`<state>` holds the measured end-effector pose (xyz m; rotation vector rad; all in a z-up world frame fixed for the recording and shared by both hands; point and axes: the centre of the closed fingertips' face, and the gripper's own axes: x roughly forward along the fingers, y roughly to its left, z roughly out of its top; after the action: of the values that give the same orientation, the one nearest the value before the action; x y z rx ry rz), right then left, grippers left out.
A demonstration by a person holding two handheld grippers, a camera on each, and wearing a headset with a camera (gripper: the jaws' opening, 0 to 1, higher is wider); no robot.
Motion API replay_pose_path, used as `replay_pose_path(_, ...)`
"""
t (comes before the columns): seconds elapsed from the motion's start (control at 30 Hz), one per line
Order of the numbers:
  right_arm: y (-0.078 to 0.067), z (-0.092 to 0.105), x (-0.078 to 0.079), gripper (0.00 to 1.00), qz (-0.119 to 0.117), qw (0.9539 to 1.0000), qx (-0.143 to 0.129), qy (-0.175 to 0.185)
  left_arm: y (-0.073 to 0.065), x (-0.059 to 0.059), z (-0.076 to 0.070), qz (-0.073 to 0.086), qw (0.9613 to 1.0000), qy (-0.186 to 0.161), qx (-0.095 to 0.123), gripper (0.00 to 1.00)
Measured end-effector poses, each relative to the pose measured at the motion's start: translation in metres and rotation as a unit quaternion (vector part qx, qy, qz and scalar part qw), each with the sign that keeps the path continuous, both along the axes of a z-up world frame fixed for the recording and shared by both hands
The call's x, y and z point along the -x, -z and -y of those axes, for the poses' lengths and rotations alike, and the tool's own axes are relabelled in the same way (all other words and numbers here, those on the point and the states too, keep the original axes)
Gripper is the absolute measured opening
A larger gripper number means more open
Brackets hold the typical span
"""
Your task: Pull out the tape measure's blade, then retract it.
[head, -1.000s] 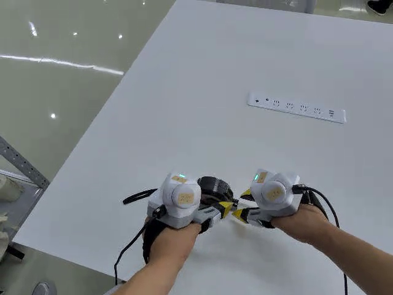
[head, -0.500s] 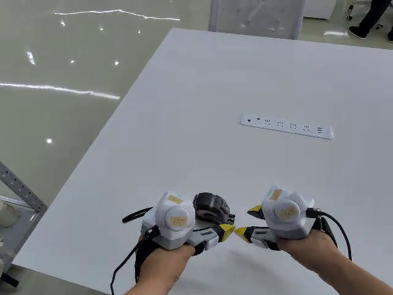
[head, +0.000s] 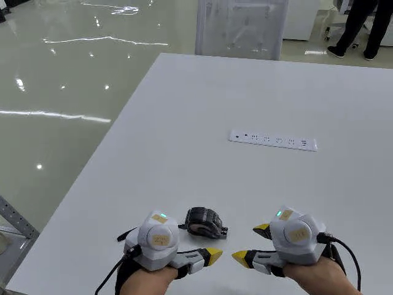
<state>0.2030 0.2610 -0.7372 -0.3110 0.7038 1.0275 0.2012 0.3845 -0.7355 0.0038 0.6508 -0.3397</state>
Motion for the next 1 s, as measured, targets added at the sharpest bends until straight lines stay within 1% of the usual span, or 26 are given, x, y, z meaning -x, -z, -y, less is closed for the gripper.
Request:
replay_pose_path(0.03,-0.001,0.002,0.001,0.52,-0.001,1.0000,-0.001,0.003,-0.001,0.001,0.000,0.000,1.0000,0.005,0.001,1.00)
replay_pose_path(0.07,-0.005,0.004,0.005,0.54,-0.001,1.0000,-0.005,0.005,-0.002,0.004,-0.002,0.001,0.9999,0.011,-0.004,1.00)
replay_pose_path(0.1,-0.007,0.005,0.007,0.56,-0.001,1.0000,-0.007,0.007,-0.002,0.006,-0.003,-0.002,0.9998,0.016,-0.007,1.00)
replay_pose_path(0.17,-0.012,0.009,0.014,0.57,0.000,0.9999,-0.010,0.009,-0.006,0.011,-0.005,-0.004,0.9998,0.021,-0.001,1.00)
replay_pose_path(0.2,-0.015,0.010,0.016,0.58,0.001,0.9999,-0.012,0.010,-0.007,0.013,-0.006,-0.006,0.9997,0.024,-0.002,1.00)
replay_pose_path(0.27,-0.021,0.014,0.019,0.59,0.005,0.9997,-0.018,0.018,-0.011,0.018,-0.009,-0.002,0.9995,0.030,-0.004,1.00)
replay_pose_path(0.33,-0.026,0.019,0.024,0.60,0.007,0.9994,-0.023,0.026,-0.015,0.022,-0.012,-0.003,0.9994,0.034,-0.001,1.00)
replay_pose_path(0.43,-0.034,0.024,0.031,0.63,0.008,0.9990,-0.028,0.034,-0.021,0.029,-0.013,-0.001,0.9989,0.047,-0.004,1.00)
replay_pose_path(0.5,-0.039,0.028,0.037,0.65,0.010,0.9989,-0.030,0.036,-0.027,0.033,-0.012,0.006,0.9985,0.055,-0.003,1.00)
replay_pose_path(0.53,-0.041,0.029,0.039,0.66,0.011,0.9988,-0.030,0.037,-0.028,0.035,-0.012,0.006,0.9984,0.056,-0.002,1.00)
replay_pose_path(0.57,-0.044,0.032,0.041,0.67,0.013,0.9987,-0.030,0.040,-0.031,0.036,-0.013,0.010,0.9982,0.059,-0.004,1.00)
replay_pose_path(0.6,-0.046,0.034,0.043,0.69,0.014,0.9985,-0.031,0.043,-0.033,0.038,-0.013,0.010,0.9981,0.061,-0.007,1.00)
replay_pose_path(0.67,-0.052,0.039,0.046,0.70,0.016,0.9979,-0.035,0.052,-0.039,0.041,-0.015,0.014,0.9981,0.060,-0.004,1.00)
replay_pose_path(0.8,-0.060,0.046,0.051,0.75,0.021,0.9970,-0.038,0.064,-0.047,0.047,-0.018,0.018,0.9977,0.064,-0.009,1.00)
replay_pose_path(0.9,-0.067,0.053,0.053,0.77,0.026,0.9962,-0.039,0.074,-0.050,0.053,-0.019,0.014,0.9976,0.067,-0.005,1.00)
replay_pose_path(0.97,-0.071,0.055,0.054,0.78,0.025,0.9953,-0.044,0.082,-0.050,0.057,-0.019,0.006,0.9974,0.072,0.002,1.00)
replay_pose_path(1.0,-0.073,0.057,0.054,0.80,0.025,0.9947,-0.046,0.088,-0.051,0.059,-0.020,0.005,0.9973,0.072,0.005,1.00)
